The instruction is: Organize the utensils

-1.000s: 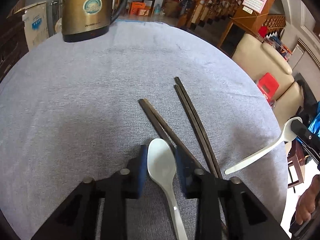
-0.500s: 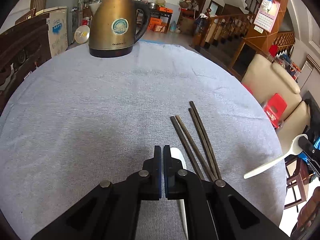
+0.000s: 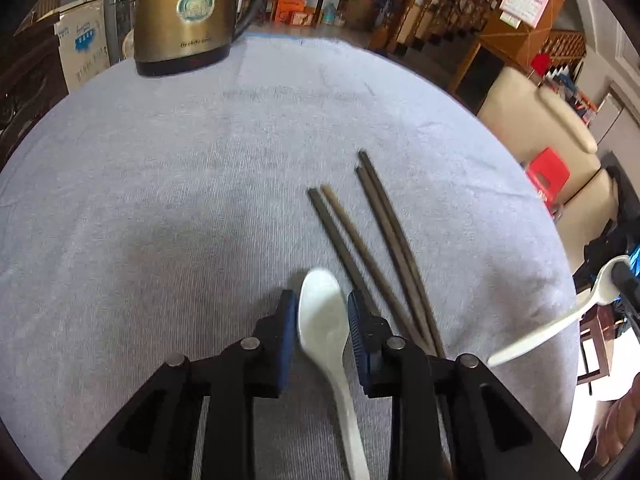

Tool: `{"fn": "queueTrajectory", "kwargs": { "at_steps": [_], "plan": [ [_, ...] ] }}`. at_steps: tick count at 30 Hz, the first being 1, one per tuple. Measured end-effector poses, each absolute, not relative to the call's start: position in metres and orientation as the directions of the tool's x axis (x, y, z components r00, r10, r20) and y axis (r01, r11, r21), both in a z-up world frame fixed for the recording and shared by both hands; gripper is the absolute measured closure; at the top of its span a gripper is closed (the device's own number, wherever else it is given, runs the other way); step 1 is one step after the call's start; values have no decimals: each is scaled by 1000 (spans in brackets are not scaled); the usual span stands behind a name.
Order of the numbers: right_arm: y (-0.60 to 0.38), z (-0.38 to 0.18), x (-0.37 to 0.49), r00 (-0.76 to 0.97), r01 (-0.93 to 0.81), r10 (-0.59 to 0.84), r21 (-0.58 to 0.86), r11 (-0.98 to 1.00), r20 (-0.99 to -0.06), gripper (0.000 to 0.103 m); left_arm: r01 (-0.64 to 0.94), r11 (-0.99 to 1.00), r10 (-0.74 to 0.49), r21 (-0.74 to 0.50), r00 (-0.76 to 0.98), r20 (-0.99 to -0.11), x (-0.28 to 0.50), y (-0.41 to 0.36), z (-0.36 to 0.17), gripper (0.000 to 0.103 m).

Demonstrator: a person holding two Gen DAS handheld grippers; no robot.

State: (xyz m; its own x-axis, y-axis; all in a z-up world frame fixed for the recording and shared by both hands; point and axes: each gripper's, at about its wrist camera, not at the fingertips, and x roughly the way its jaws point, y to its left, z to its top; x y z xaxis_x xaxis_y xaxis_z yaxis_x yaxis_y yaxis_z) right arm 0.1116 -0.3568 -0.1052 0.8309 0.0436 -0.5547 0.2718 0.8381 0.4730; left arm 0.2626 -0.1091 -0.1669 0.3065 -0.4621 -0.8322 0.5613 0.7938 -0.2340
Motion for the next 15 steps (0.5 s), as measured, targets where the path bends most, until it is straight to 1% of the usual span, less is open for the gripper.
{"fn": "queueTrajectory", "kwargs": {
  "at_steps": [2,6,9,15],
  "plan": [
    [-357,-106,112,830,271,44,472,839,-555,98,551,802,-452,-230,307,-838,266,-110,-170,96],
    [-358,-104,109,836,275,38,477,835,-548,98,528,822,-438,-213,348,-829,262,-104,-168,97],
    [-359,-99,104,843,273,30,476,836,-537,98,490,843,-434,-222,375,-819,259,-95,-165,97],
    [-354,-83,89,867,262,-3,451,853,-498,98,364,895,-418,-256,492,-764,241,-44,-145,97]
  ]
}}
